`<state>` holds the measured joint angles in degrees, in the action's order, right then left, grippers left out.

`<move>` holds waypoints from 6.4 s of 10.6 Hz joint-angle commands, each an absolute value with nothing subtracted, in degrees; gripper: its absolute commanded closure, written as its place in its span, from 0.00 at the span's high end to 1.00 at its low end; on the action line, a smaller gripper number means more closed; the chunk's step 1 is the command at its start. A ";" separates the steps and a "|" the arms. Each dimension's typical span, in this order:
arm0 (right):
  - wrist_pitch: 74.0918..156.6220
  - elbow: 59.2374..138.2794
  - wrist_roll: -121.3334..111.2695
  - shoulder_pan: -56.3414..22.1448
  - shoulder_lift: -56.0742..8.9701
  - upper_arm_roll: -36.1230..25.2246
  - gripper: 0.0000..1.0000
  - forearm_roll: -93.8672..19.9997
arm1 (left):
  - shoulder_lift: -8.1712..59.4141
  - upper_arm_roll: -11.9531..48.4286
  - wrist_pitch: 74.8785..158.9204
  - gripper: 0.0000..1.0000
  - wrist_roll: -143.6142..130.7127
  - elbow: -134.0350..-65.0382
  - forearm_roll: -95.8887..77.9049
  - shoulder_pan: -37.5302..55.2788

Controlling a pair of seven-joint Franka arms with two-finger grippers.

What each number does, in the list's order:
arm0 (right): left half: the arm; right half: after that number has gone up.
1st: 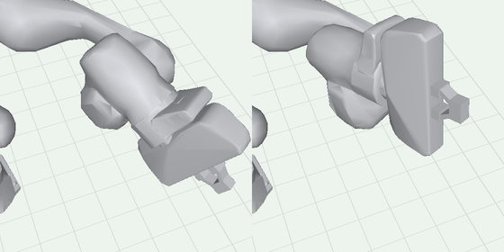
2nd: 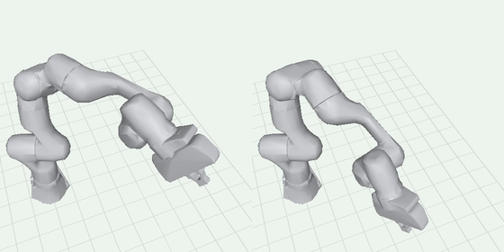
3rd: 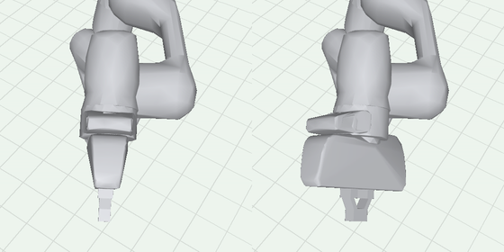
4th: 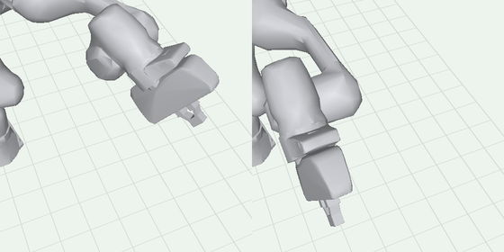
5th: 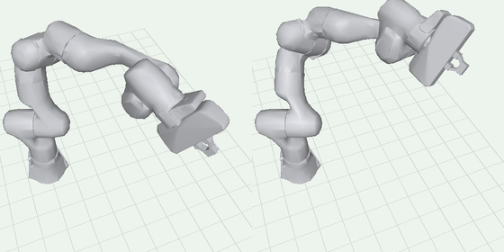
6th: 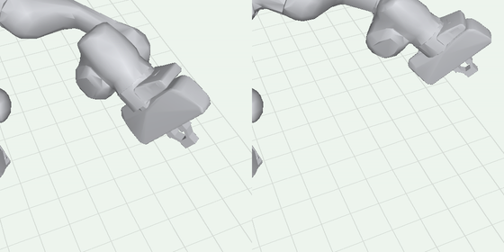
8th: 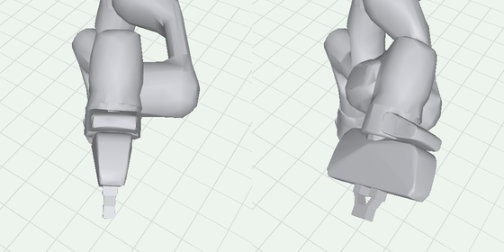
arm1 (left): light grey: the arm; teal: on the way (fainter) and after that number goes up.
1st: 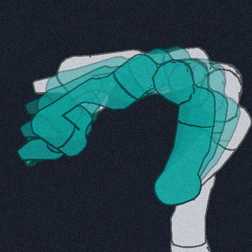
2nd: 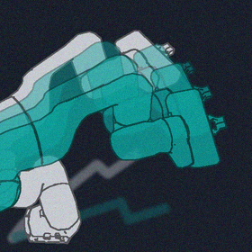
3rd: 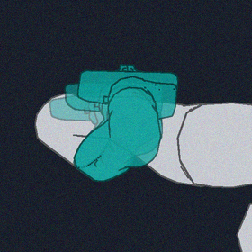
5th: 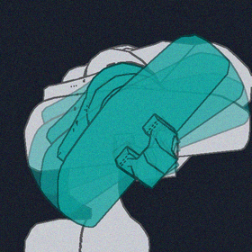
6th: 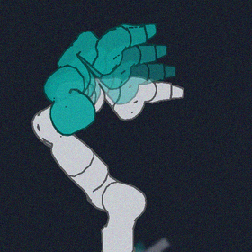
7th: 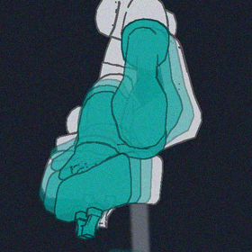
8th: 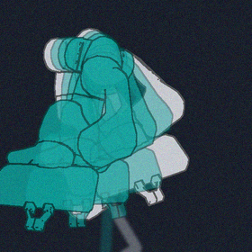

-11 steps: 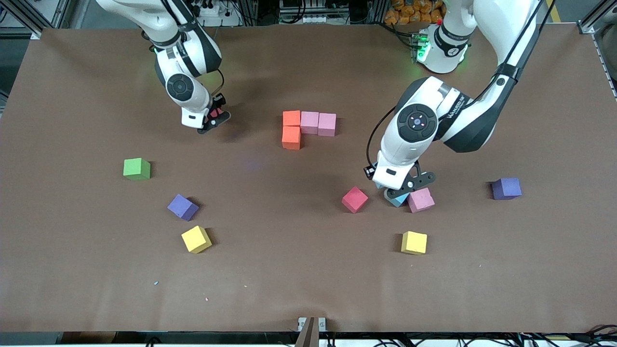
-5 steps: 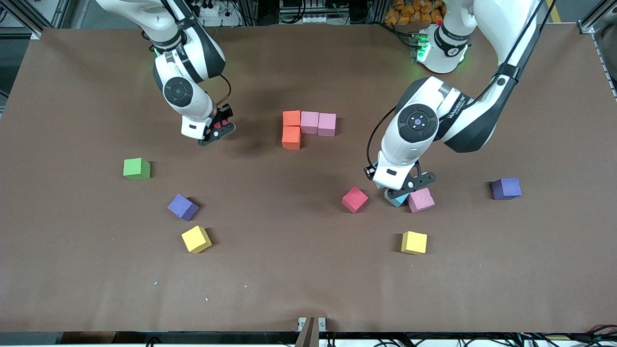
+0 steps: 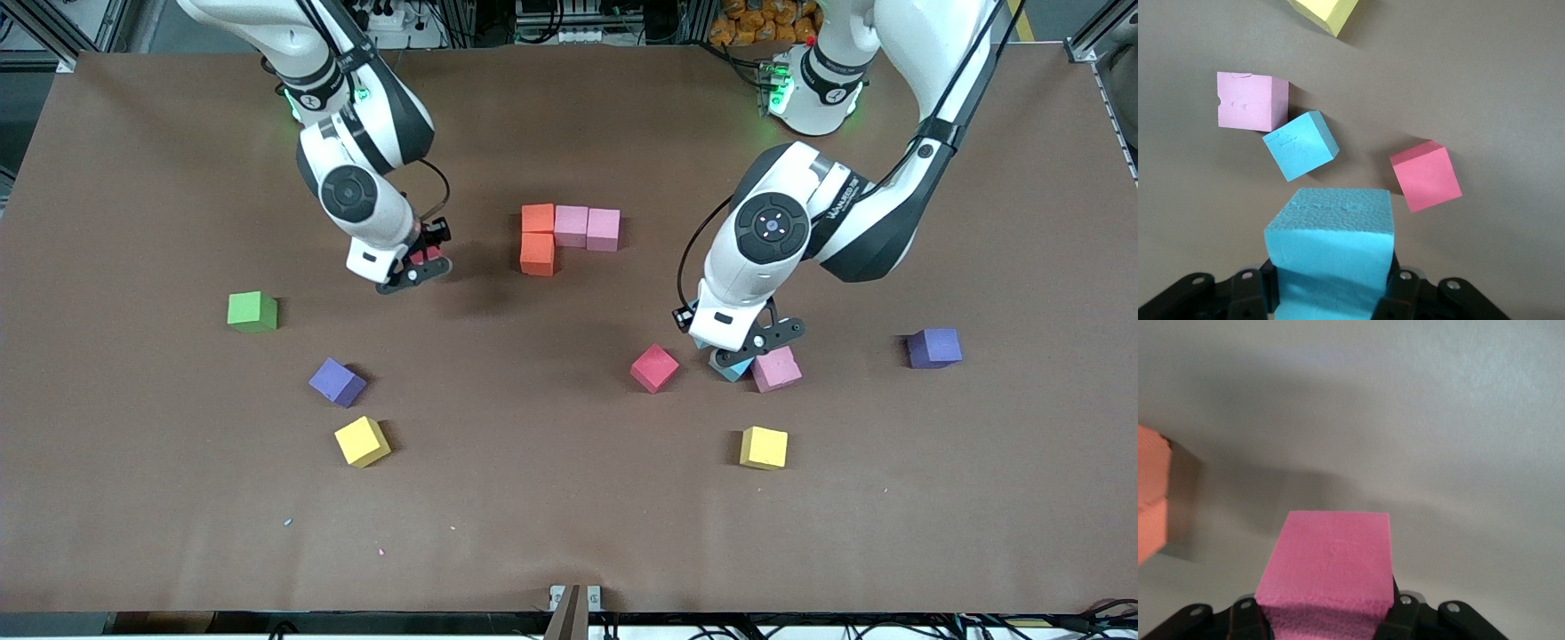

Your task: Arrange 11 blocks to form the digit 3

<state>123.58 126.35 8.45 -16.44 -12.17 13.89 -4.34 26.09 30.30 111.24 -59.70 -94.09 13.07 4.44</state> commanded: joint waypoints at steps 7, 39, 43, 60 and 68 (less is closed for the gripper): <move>119.00 101.62 28.03 -23.11 -29.60 12.75 0.00 -2.99 | 26.28 30.50 110.21 0.00 -59.15 -93.25 14.24 4.31; 124.45 97.03 41.84 -29.45 -40.17 15.12 0.00 -3.87 | 29.18 30.41 108.10 0.00 -62.23 -94.13 10.90 4.92; 124.19 97.03 39.46 -28.92 -40.08 15.12 0.00 -3.87 | 29.18 30.41 108.11 0.00 -62.40 -93.87 10.90 5.10; 124.19 97.82 36.91 -28.83 -40.17 15.29 0.00 -4.75 | 29.00 30.50 108.02 0.00 -61.70 -93.87 10.99 4.75; 124.28 98.61 35.86 -28.83 -40.17 16.08 0.00 -4.75 | 29.00 30.50 108.02 0.00 -61.61 -93.87 10.99 4.83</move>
